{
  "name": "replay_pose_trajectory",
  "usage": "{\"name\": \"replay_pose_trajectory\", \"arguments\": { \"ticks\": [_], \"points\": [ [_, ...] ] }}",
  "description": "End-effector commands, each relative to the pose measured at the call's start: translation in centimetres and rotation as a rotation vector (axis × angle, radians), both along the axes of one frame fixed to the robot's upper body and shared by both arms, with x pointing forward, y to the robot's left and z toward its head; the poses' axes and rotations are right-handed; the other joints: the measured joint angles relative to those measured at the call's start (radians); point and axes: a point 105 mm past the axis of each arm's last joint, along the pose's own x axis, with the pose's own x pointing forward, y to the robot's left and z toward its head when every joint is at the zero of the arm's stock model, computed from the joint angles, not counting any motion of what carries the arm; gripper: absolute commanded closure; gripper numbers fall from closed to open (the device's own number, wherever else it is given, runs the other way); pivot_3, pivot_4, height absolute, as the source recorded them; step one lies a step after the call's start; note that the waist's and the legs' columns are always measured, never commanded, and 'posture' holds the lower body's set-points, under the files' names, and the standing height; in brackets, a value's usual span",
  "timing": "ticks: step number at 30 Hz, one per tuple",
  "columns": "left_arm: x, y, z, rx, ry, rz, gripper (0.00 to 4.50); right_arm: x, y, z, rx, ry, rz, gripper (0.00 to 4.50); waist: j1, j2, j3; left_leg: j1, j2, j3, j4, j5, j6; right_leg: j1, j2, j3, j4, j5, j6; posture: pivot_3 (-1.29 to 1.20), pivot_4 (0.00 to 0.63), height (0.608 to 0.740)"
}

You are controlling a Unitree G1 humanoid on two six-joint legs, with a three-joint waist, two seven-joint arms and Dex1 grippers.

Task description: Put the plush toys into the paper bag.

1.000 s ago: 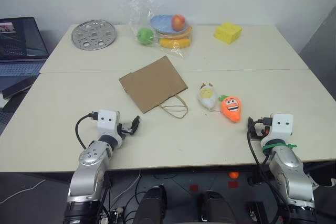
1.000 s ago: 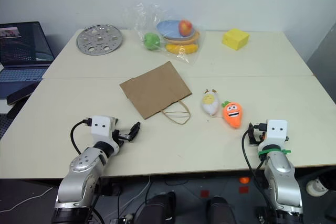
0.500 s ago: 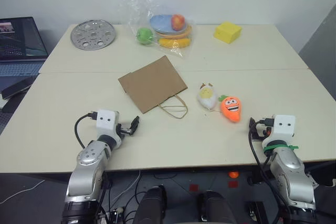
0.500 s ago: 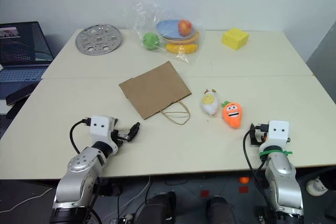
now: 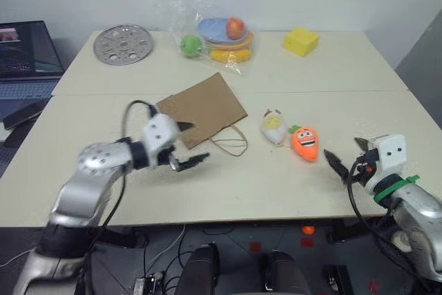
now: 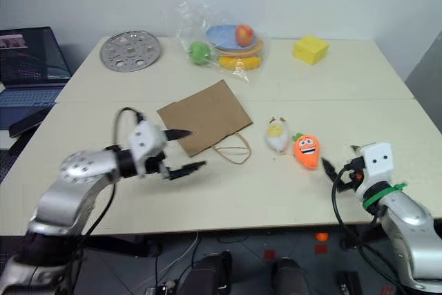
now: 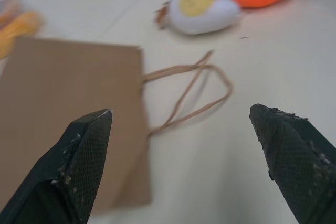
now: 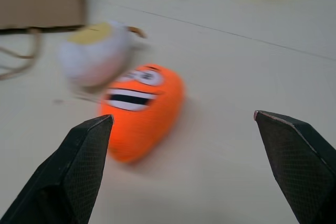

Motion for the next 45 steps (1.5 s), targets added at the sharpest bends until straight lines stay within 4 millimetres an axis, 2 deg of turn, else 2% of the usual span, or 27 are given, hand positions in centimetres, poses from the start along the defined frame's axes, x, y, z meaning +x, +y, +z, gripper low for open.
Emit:
{"name": "replay_pose_trajectory", "arguments": {
  "ticks": [1,4,7,11,14,21,26,27,31,35,38,41,45],
  "points": [
    [1.1,-2.1,-1.4,0.055,-0.012,-0.096,0.01,-1.5,3.4,1.4,-0.026,0.014,0.229,0.00,-0.002,-0.001,0.000,0.000,0.000,0.000,0.000,0.000,0.001,0.001,0.000,0.000,0.000,0.000,0.001,0.00,0.150,0.740],
    [2.4,-3.3,-2.0,0.077,-0.044,-0.122,0.01,-1.6,4.6,1.7,-0.047,0.017,0.285,0.00,-0.004,-0.003,0.002,0.000,0.001,0.001,0.001,0.003,0.006,0.004,0.002,0.000,0.001,-0.001,0.002,0.00,0.150,0.740],
    [4.2,-5.1,-2.7,0.133,-0.127,-0.147,0.01,-1.1,6.1,3.0,-0.008,-0.041,0.273,0.00,0.002,-0.004,0.002,0.000,0.001,0.001,0.001,0.003,0.006,0.004,0.003,-0.001,0.002,-0.002,0.004,0.00,0.150,0.740],
    [5.4,-5.8,-2.0,0.052,-0.115,-0.108,0.01,-1.0,6.1,2.8,0.019,-0.045,0.220,0.00,0.007,-0.005,0.003,-0.001,0.001,0.000,0.002,0.003,0.006,0.004,0.004,-0.002,0.002,0.001,0.010,0.00,0.150,0.740],
    [5.5,-5.9,-1.4,-0.008,-0.093,-0.107,0.60,-1.3,5.9,2.4,0.021,-0.035,0.197,0.00,0.007,-0.005,0.003,-0.004,0.000,0.001,0.003,0.003,0.006,0.002,0.004,-0.002,0.002,0.001,0.011,0.00,0.150,0.740],
    [6.0,-5.2,-1.5,-0.020,-0.053,-0.083,2.72,-1.2,5.5,2.2,0.040,-0.040,0.157,0.00,0.005,-0.005,0.003,-0.007,0.001,0.000,0.012,0.003,0.006,0.000,0.005,-0.002,0.006,0.004,0.015,0.00,0.150,0.740],
    [6.2,-5.1,-1.5,-0.010,-0.061,-0.081,4.35,-1.0,5.7,2.0,0.040,-0.044,0.155,0.00,0.004,-0.005,0.003,-0.007,0.001,0.000,0.015,0.003,0.006,0.002,0.004,-0.001,0.003,0.006,0.011,0.00,0.150,0.740],
    [6.2,-5.1,-1.4,-0.014,-0.064,-0.081,4.49,-1.0,5.7,2.0,0.039,-0.043,0.156,0.00,0.004,-0.005,0.003,-0.007,0.001,0.000,0.015,0.003,0.006,0.002,0.004,-0.001,0.003,0.007,0.011,0.00,0.150,0.740],
    [6.1,-5.1,0.9,-0.076,-0.055,-0.112,4.49,-0.9,6.1,1.7,0.035,-0.039,0.167,0.00,0.004,-0.005,0.003,-0.007,0.002,0.000,0.015,0.004,0.007,0.001,0.004,-0.001,0.004,0.007,0.010,0.00,0.150,0.740],
    [5.9,-4.2,6.2,-0.221,-0.017,-0.171,4.49,-0.1,6.8,1.2,0.033,-0.043,0.167,0.00,0.003,-0.005,0.003,-0.010,0.002,0.000,0.016,0.004,0.007,0.000,0.005,-0.001,0.004,0.007,0.010,0.00,0.150,0.740],
    [5.7,-3.5,8.4,-0.263,0.011,-0.202,4.49,1.0,8.2,1.4,0.062,-0.064,0.187,0.00,-0.001,-0.005,0.003,-0.011,0.001,0.000,0.017,0.004,0.007,-0.001,0.006,-0.001,0.004,0.008,0.011,0.00,0.150,0.740],
    [5.4,-2.9,9.8,-0.279,0.044,-0.236,4.50,2.6,10.5,2.0,0.145,-0.082,0.210,0.61,-0.008,-0.005,0.003,-0.010,0.002,0.001,0.017,0.004,0.008,-0.001,0.011,0.000,0.005,0.010,0.015,0.00,0.150,0.740],
    [5.5,-2.4,10.3,-0.274,0.064,-0.239,4.50,4.8,13.2,2.6,0.162,-0.097,0.249,2.04,-0.008,-0.005,0.003,-0.010,0.003,0.000,0.017,0.005,0.008,-0.001,0.014,0.000,0.006,0.010,0.015,0.00,0.150,0.740]
  ]
}}
